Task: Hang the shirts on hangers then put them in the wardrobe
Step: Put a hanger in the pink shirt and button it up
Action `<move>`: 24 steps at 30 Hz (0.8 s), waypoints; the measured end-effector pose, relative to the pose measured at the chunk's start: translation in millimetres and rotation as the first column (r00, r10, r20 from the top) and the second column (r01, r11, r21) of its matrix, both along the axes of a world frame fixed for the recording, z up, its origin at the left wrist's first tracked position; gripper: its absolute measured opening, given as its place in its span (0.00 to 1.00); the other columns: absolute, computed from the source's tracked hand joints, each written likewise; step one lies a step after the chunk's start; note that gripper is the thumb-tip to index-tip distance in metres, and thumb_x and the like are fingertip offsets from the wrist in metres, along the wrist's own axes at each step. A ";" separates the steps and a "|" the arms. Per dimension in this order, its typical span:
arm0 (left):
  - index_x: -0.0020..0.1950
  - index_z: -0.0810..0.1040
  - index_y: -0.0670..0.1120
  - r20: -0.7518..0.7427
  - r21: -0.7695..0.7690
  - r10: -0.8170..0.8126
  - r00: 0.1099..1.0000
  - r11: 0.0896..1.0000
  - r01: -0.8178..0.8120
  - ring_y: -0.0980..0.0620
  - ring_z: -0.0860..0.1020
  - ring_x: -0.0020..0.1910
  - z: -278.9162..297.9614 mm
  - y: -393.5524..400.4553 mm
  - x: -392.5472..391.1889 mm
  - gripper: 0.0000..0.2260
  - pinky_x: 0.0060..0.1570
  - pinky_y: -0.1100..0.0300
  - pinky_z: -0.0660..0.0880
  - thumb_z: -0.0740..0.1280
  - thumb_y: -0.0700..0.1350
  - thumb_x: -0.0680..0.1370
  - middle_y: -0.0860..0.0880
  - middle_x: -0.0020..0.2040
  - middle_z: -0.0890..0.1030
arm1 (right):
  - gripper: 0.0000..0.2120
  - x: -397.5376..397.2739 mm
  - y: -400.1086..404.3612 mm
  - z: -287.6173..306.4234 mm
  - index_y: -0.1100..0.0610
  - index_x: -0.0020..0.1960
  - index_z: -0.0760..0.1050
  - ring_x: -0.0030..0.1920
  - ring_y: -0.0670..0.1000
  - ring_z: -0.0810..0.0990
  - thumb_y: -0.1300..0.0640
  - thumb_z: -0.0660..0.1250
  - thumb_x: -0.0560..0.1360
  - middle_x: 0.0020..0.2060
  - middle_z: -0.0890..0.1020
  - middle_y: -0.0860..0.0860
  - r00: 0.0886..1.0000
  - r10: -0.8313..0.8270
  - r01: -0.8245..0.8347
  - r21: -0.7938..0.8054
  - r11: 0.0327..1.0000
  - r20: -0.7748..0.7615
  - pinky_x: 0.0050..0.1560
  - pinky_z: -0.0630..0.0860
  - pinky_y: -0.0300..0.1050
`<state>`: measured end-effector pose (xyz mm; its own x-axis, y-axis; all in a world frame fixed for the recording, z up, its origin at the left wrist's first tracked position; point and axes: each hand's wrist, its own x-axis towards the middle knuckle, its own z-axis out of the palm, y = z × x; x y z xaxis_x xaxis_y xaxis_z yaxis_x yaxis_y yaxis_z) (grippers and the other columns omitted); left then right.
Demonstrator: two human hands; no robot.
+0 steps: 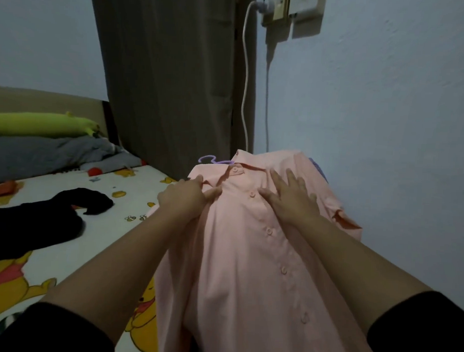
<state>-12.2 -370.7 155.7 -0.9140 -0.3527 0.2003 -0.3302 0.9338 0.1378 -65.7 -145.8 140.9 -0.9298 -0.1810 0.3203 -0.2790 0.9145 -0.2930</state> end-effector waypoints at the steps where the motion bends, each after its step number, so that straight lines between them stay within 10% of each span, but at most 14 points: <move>1: 0.74 0.61 0.54 0.019 0.032 0.009 1.000 0.999 -0.010 0.42 0.74 0.62 0.3 1.9 -3.1 0.35 0.56 0.45 0.75 0.48 0.73 0.74 0.44 0.68 0.73 | 0.31 0.9 0.4 3.4 0.37 0.75 0.43 0.76 0.58 0.45 0.30 0.46 0.75 0.77 0.45 0.48 1.000 -0.008 0.008 0.011 1.000 -0.008 0.71 0.48 0.67; 12: 0.78 0.49 0.50 -0.117 0.057 -0.015 0.993 0.998 0.022 0.37 0.49 0.77 8.3 39.2 -0.4 0.42 0.73 0.40 0.50 0.57 0.72 0.73 0.40 0.79 0.48 | 0.31 15.5 17.1 19.5 0.42 0.76 0.48 0.76 0.57 0.50 0.35 0.52 0.77 0.77 0.50 0.50 0.999 -0.032 0.034 0.117 0.993 -0.015 0.70 0.53 0.66; 24: 0.76 0.57 0.56 -0.295 -0.138 -0.266 0.917 0.962 0.235 0.42 0.46 0.78 4.8 57.3 -6.1 0.34 0.73 0.40 0.42 0.59 0.68 0.74 0.45 0.79 0.50 | 0.30 18.1 20.7 19.1 0.41 0.76 0.47 0.76 0.56 0.47 0.36 0.52 0.77 0.77 0.47 0.49 0.999 -0.024 0.029 0.143 0.989 -0.031 0.70 0.51 0.66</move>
